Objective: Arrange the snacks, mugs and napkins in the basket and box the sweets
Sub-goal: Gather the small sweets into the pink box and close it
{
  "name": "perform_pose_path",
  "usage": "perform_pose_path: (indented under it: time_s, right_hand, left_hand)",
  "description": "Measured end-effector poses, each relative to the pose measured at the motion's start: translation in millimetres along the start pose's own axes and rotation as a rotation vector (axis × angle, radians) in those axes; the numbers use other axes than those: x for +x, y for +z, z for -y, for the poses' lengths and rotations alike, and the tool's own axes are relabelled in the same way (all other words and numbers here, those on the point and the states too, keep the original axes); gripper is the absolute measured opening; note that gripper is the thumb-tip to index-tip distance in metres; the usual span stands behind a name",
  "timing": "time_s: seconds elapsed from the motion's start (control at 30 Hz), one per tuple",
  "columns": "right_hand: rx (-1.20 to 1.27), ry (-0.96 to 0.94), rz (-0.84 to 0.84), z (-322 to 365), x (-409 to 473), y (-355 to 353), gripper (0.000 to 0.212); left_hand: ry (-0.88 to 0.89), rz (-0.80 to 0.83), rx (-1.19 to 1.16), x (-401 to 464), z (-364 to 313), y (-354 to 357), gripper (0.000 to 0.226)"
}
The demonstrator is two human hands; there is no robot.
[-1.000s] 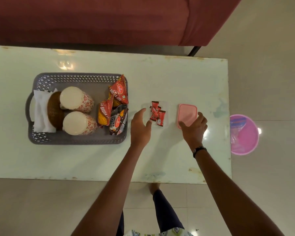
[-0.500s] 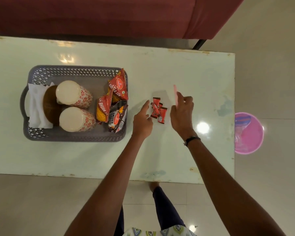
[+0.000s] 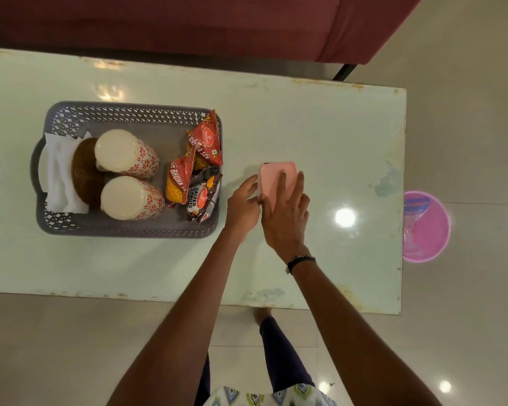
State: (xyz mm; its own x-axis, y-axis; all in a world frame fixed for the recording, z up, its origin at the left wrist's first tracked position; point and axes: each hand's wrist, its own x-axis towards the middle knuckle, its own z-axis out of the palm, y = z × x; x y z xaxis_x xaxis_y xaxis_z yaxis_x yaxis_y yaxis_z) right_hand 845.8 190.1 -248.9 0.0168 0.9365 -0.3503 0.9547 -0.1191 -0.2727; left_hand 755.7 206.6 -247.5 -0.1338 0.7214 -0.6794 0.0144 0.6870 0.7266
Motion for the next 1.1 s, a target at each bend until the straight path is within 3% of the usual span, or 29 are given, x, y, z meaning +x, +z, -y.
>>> perform_pose_path:
  time_s: [0.4, 0.5, 0.63, 0.77, 1.0, 1.1]
  right_hand:
    - [0.163, -0.006, 0.041, 0, 1, -5, 0.062]
    - [0.501, 0.098, -0.017, -12, 7, -10, 0.056]
    - [1.035, 0.365, -0.123, -26, 9, -13, 0.035]
    - [1.263, 0.575, 0.024, -41, 16, -13, 0.025]
    - [1.233, 0.551, 0.189, -51, 32, -25, 0.025]
    - [1.044, 0.521, 0.193, -49, 34, -27, 0.020]
  left_hand:
    - [0.042, -0.163, 0.131, 0, -1, 5, 0.032]
    - [0.002, -0.265, 0.136, 0, 1, 6, 0.022]
    - [-0.082, -0.237, 0.067, 3, 4, 5, 0.015]
    - [-0.098, -0.198, 0.073, 9, 3, 2, 0.011]
    - [-0.124, -0.176, 0.137, 15, -1, 2, 0.009]
    - [-0.145, -0.170, 0.115, 14, -4, 1, 0.010]
